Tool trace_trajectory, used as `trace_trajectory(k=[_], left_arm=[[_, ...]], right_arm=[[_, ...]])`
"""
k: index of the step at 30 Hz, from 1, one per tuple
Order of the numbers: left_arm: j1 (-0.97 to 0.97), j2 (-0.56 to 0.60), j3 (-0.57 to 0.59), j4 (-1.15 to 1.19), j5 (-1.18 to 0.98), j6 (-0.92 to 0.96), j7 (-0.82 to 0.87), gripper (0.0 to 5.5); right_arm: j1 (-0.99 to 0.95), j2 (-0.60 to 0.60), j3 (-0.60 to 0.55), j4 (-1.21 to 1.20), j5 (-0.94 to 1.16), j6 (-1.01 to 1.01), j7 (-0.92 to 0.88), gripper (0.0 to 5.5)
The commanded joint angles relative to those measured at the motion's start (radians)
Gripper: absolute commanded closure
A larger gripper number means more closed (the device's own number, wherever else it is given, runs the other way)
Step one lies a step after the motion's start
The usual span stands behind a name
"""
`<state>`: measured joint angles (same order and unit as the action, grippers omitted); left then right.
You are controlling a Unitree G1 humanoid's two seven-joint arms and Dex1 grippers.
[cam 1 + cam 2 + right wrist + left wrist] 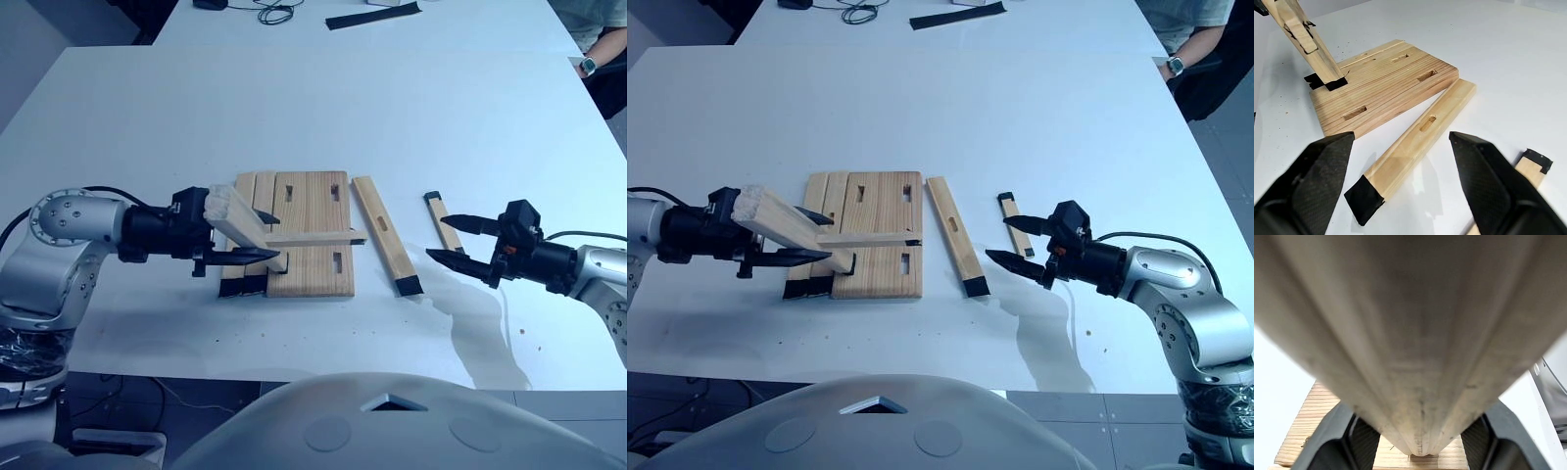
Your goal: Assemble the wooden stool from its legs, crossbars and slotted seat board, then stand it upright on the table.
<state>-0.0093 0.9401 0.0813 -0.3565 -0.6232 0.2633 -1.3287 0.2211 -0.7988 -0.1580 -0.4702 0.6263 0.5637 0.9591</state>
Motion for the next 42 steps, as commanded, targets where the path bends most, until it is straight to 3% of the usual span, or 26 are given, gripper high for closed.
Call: trace_trajectory(k=[1, 20, 31, 42], left_arm=[[0.083, -0.005, -0.017, 0.028, 0.063, -0.010, 0.019, 3.45], [0.268, 0.042, -0.117, 0.067, 0.245, -0.286, 0.033, 3.45], [0.035, 0.026, -0.199, 0.134, 0.104, -0.014, 0.069, 3.45], [0.018, 0.027, -0.269, 0.178, 0.123, 0.011, 0.053, 3.45]], right_arm=[[-0.005, -0.022, -0.001, -0.005, -0.007, 0.004, 0.011, 1.93], [-0.019, -0.044, 0.017, -0.011, -0.003, 0.018, 0.028, 1.93], [-0.066, -0.049, 0.061, 0.005, -0.017, 0.019, 0.036, 1.93], [-0.088, -0.058, 0.070, 0.017, -0.016, 0.023, 0.051, 1.93]])
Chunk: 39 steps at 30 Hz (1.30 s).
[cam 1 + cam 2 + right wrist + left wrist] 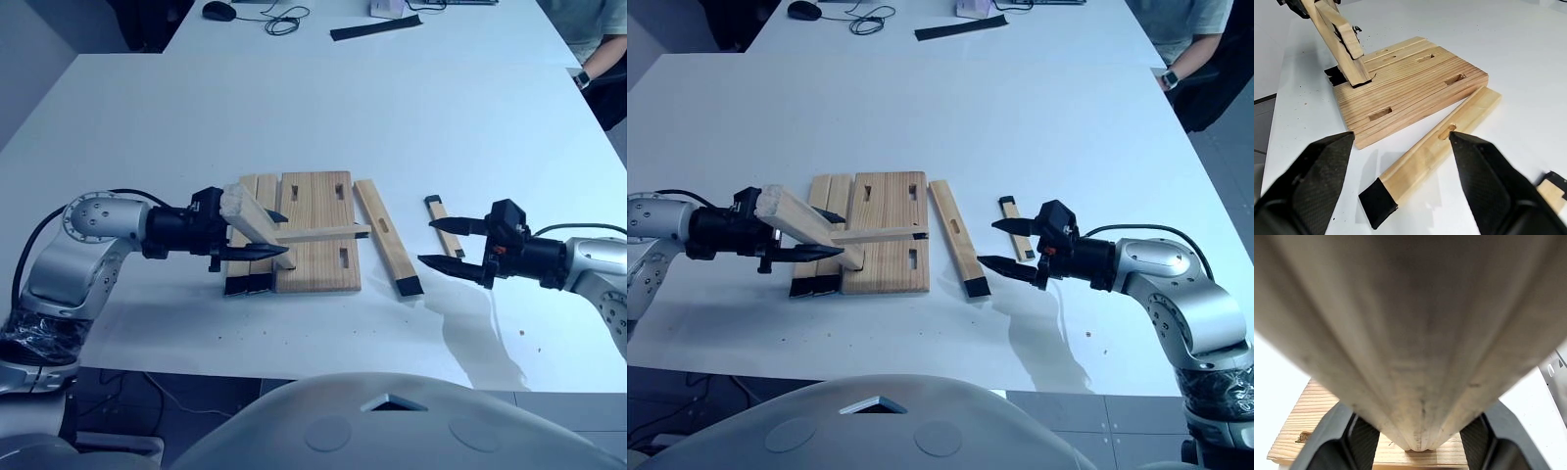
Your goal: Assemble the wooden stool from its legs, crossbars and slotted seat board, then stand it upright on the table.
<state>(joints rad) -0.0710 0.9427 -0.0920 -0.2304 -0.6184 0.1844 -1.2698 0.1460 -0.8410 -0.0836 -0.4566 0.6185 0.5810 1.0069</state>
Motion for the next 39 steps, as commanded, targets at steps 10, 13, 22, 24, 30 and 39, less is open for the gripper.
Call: trace_trajectory(k=[10, 13, 22, 24, 30, 39], left_arm=[[0.075, 0.002, -0.117, 0.069, 0.144, 0.089, 0.048, 3.45], [0.089, 0.021, -0.103, 0.043, 0.128, 0.122, 0.053, 2.77], [0.090, -0.023, 0.077, 0.000, 0.080, 0.209, 0.165, 2.01], [0.097, -0.022, 0.115, -0.028, 0.051, 0.239, 0.173, 2.01], [0.261, 0.013, 0.280, -0.128, 0.015, 0.388, 0.260, 2.01], [0.443, -0.176, 0.413, -0.404, -0.127, 0.831, 0.674, 2.01]], right_arm=[[-0.007, -0.002, -0.003, -0.005, -0.006, 0.007, -0.015, 1.93], [0.005, -0.003, -0.008, -0.012, -0.002, 0.007, -0.018, 1.93], [0.053, 0.011, -0.033, -0.043, 0.005, 0.006, -0.049, 1.93], [0.056, 0.013, -0.033, -0.044, 0.004, 0.004, -0.052, 1.93], [0.125, 0.013, -0.092, -0.070, 0.004, -0.003, -0.069, 1.93], [0.257, 0.050, -0.154, -0.120, -0.009, -0.020, -0.102, 1.93]])
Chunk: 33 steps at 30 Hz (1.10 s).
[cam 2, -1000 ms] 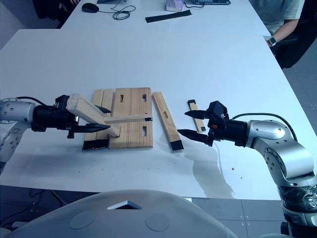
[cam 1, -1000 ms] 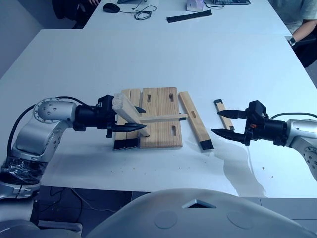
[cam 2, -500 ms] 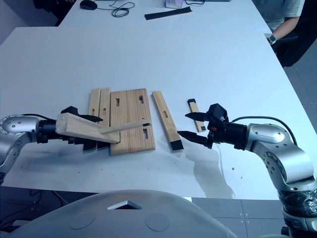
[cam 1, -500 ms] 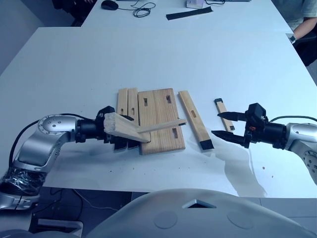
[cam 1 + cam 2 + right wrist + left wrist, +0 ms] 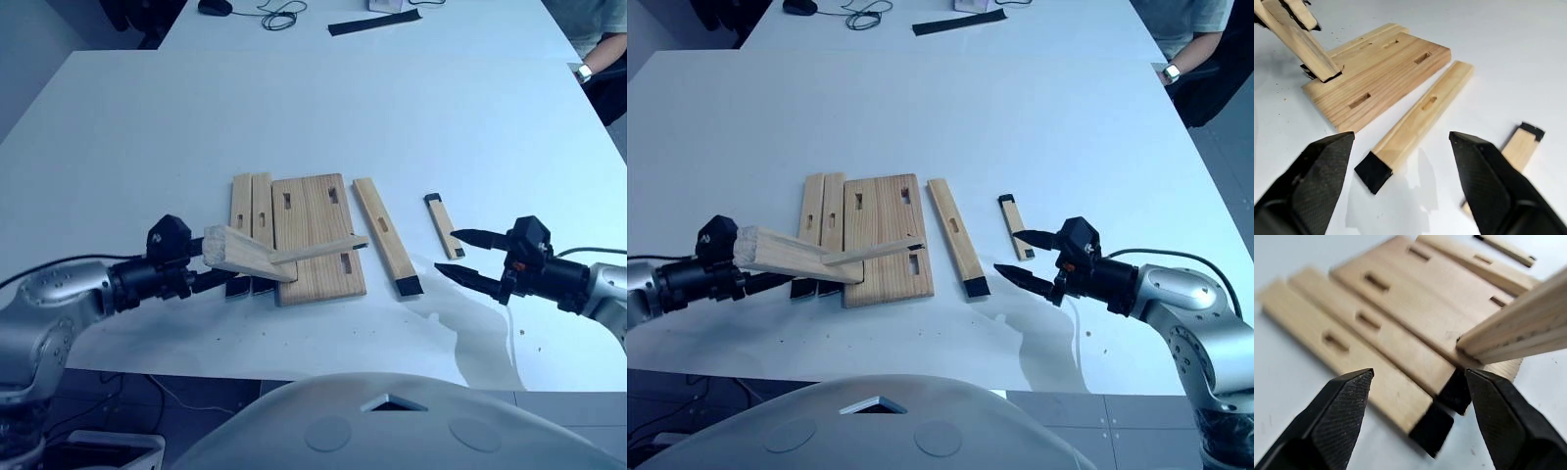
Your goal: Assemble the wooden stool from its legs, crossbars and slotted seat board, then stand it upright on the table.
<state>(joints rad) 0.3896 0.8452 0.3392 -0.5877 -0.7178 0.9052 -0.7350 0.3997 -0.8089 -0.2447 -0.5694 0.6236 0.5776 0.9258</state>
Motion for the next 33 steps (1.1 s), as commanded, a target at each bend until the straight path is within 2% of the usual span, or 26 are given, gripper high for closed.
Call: trace_trajectory(k=[1, 3, 8, 17, 25, 29, 33], left_arm=[[-0.027, -0.105, -0.030, -0.054, -0.033, 0.126, 0.173, 2.01], [-0.056, -0.151, -0.056, -0.047, -0.017, 0.155, 0.244, 2.01], [-0.043, -0.144, -0.114, -0.031, 0.075, 0.113, 0.286, 2.01], [0.002, -0.068, -0.152, -0.011, 0.166, 0.031, 0.208, 2.01], [-0.013, 0.036, -0.157, 0.109, 0.260, -0.027, 0.129, 2.01], [-0.081, 0.064, -0.165, 0.176, 0.283, -0.039, 0.103, 2.01], [-0.164, 0.034, -0.183, 0.222, 0.280, -0.019, 0.108, 2.01]], right_arm=[[-0.008, 0.021, 0.019, -0.004, -0.020, -0.017, -0.025, 1.93], [-0.027, 0.023, 0.032, -0.003, -0.018, -0.014, -0.026, 1.93], [-0.044, 0.018, 0.040, 0.003, -0.019, -0.012, -0.024, 1.93], [-0.013, 0.035, 0.042, -0.009, -0.024, -0.024, -0.046, 1.93], [0.006, 0.045, 0.041, -0.019, -0.026, -0.029, -0.064, 1.93], [0.021, 0.055, 0.042, -0.028, -0.031, -0.031, -0.076, 1.93], [0.015, 0.059, 0.049, -0.029, -0.033, -0.029, -0.085, 1.93]])
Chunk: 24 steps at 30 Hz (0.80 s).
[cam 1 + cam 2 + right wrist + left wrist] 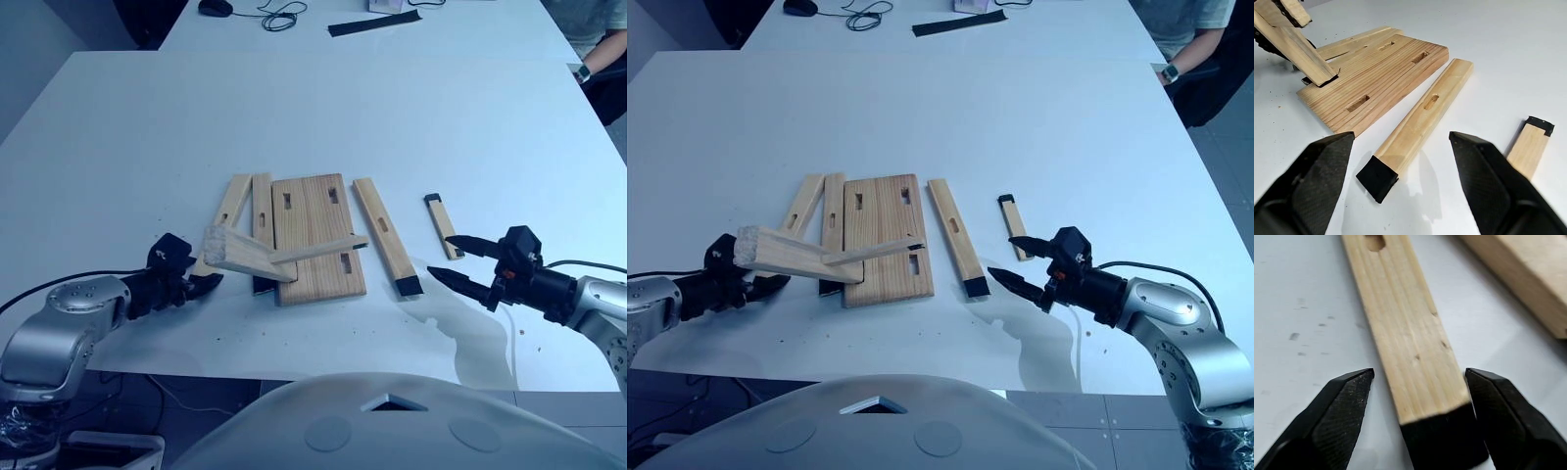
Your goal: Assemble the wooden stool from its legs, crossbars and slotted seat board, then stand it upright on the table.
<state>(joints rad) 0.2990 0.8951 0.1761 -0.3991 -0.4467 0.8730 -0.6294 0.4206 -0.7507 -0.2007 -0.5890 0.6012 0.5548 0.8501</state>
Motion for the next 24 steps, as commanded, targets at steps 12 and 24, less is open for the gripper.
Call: trace_trajectory(k=[12, 24], left_arm=[[-0.115, -0.125, -0.043, 0.133, 0.016, 0.073, 0.071, 2.01], [-0.054, -0.167, -0.086, 0.075, 0.025, 0.033, 0.063, 3.13]], right_arm=[[-0.056, -0.022, 0.014, 0.016, -0.016, 0.001, 0.024, 1.93], [-0.066, -0.030, 0.013, 0.023, -0.022, 0.002, 0.033, 1.93]])
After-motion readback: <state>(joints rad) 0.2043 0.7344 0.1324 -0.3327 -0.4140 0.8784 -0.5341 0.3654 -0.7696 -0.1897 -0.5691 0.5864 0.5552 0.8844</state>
